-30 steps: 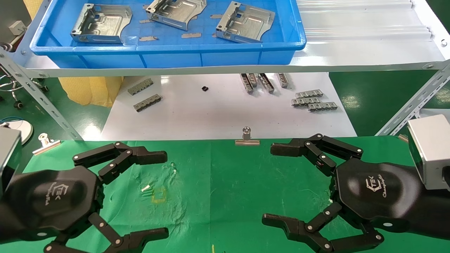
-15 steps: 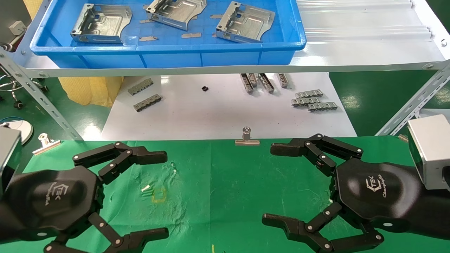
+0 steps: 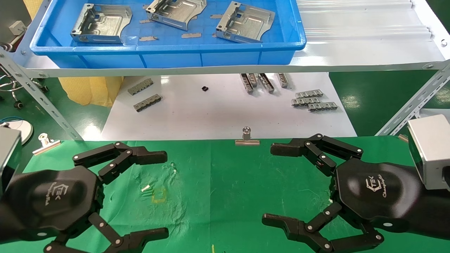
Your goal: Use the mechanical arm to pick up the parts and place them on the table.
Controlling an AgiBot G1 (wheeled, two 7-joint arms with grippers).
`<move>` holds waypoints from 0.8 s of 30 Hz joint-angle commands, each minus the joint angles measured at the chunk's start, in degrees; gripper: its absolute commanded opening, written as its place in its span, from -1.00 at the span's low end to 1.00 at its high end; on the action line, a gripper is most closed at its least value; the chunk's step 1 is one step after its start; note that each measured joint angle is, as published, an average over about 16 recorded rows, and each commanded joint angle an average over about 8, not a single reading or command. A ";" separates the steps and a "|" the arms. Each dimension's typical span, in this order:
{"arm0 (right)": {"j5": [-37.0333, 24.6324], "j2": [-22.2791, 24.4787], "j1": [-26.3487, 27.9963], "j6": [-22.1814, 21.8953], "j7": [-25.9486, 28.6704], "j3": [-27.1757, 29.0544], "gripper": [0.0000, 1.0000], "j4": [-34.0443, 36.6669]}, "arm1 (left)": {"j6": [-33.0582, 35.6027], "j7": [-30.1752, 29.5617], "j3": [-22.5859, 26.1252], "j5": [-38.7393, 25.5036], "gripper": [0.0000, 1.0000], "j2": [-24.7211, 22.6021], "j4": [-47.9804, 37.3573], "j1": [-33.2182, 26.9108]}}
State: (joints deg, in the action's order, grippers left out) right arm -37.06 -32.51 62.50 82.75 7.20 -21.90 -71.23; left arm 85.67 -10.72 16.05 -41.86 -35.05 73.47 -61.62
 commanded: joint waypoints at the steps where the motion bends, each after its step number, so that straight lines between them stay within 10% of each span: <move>1: 0.00 0.00 0.00 0.00 0.00 0.00 1.00 0.00 | 0.00 0.00 0.00 0.00 1.00 0.00 0.00 0.00; 10: 0.00 0.00 0.00 0.00 0.00 0.00 1.00 0.00 | 0.00 0.00 0.00 0.00 1.00 0.00 0.00 0.00; 18: 0.00 0.00 0.00 0.00 0.00 0.00 -1.00 0.00 | 0.00 0.00 0.00 0.00 1.00 0.00 0.00 0.00; 24: 0.00 0.00 0.00 0.00 0.00 0.00 -1.00 0.00 | 0.00 0.00 0.00 0.00 1.00 0.00 0.00 0.00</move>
State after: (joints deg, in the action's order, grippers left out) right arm -37.06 -32.51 62.50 82.75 7.20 -21.90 -71.23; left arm 85.67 -10.72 16.05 -41.86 -35.05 73.47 -61.62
